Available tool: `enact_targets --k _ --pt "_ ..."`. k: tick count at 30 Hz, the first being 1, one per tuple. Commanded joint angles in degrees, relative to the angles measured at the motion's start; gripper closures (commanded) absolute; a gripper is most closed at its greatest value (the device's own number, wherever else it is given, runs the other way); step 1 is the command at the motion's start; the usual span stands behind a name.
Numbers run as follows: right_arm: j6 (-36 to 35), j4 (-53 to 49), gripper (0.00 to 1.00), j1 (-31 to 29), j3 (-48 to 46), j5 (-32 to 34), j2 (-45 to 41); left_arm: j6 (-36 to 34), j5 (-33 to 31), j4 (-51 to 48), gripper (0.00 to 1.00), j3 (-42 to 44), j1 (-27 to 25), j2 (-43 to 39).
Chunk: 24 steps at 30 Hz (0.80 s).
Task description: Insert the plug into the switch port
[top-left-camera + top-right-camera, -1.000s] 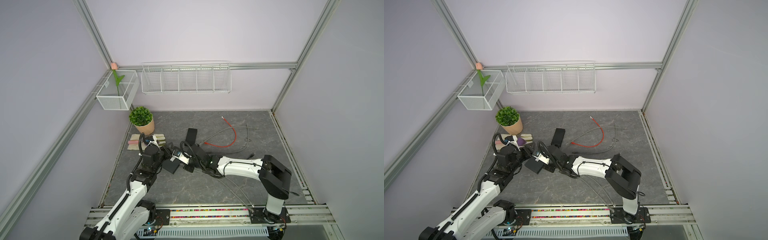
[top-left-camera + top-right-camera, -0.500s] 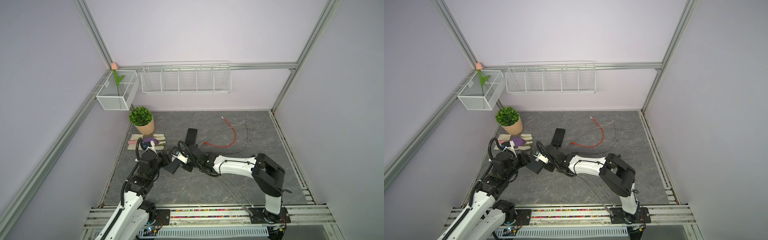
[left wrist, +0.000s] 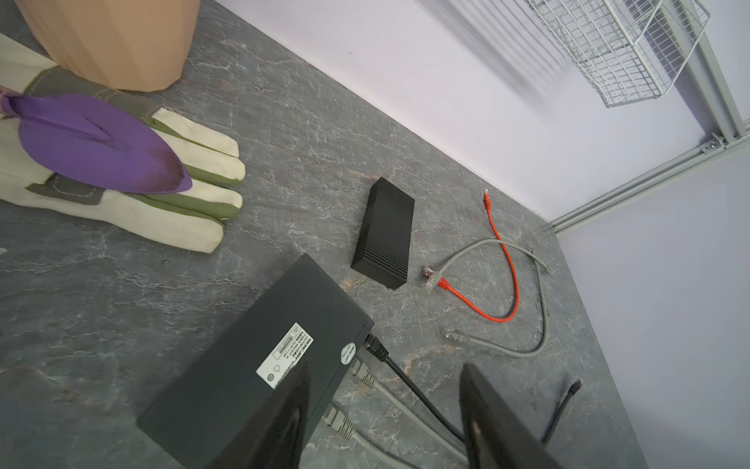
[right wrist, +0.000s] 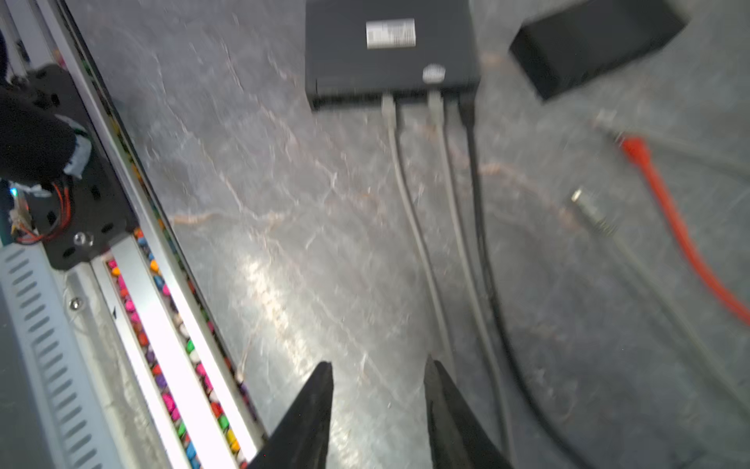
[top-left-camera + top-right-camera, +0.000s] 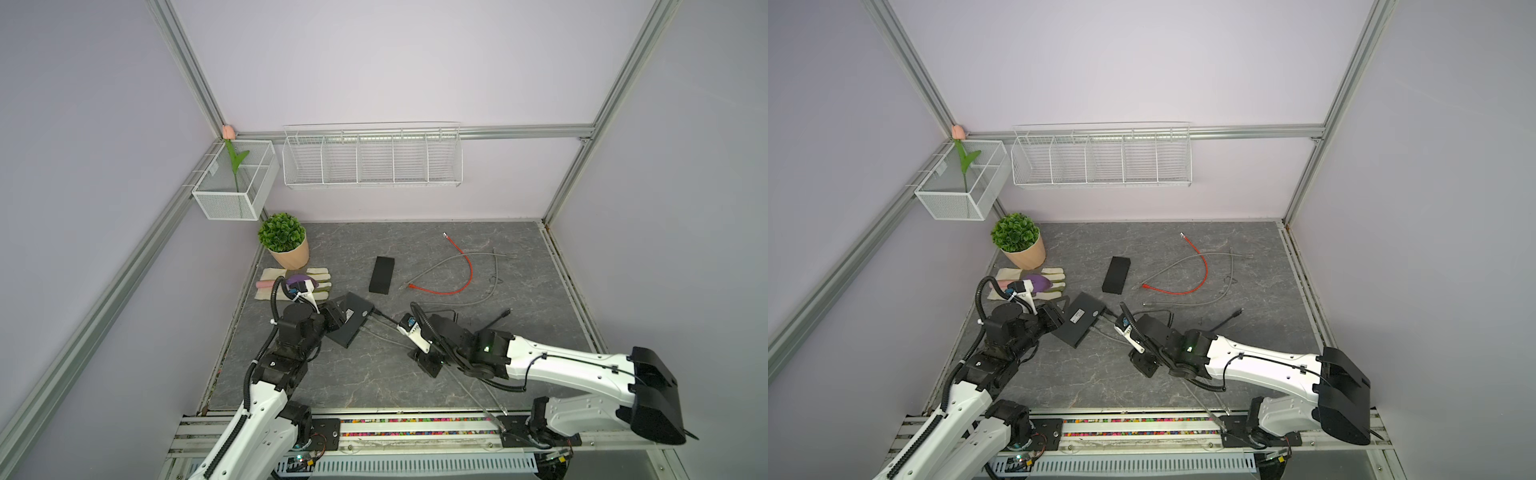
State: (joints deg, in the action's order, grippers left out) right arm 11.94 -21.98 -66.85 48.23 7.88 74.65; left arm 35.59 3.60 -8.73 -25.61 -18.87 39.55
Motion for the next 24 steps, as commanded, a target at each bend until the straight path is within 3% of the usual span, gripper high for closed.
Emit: enact_targets --k 1,8,16,24 --pt "10.6 -2.9 0.60 -0.1 -6.2 -7.1 -1.0 0.7 2.7 2.8 0.41 1.3 -0.1 0.4" --pt "16.9 -7.2 0.59 -0.1 -10.0 -6.1 -2.4 1.5 4.5 4.9 0.42 2.5 -0.1 0.7" --pt "23.7 -13.5 0.56 2.8 -9.4 1.1 7.1 2.1 5.7 7.2 0.43 2.7 -0.1 1.5" --pt "23.7 -19.4 0.53 10.1 -7.0 14.5 7.3 2.2 6.3 9.9 0.44 2.0 -0.1 3.3"
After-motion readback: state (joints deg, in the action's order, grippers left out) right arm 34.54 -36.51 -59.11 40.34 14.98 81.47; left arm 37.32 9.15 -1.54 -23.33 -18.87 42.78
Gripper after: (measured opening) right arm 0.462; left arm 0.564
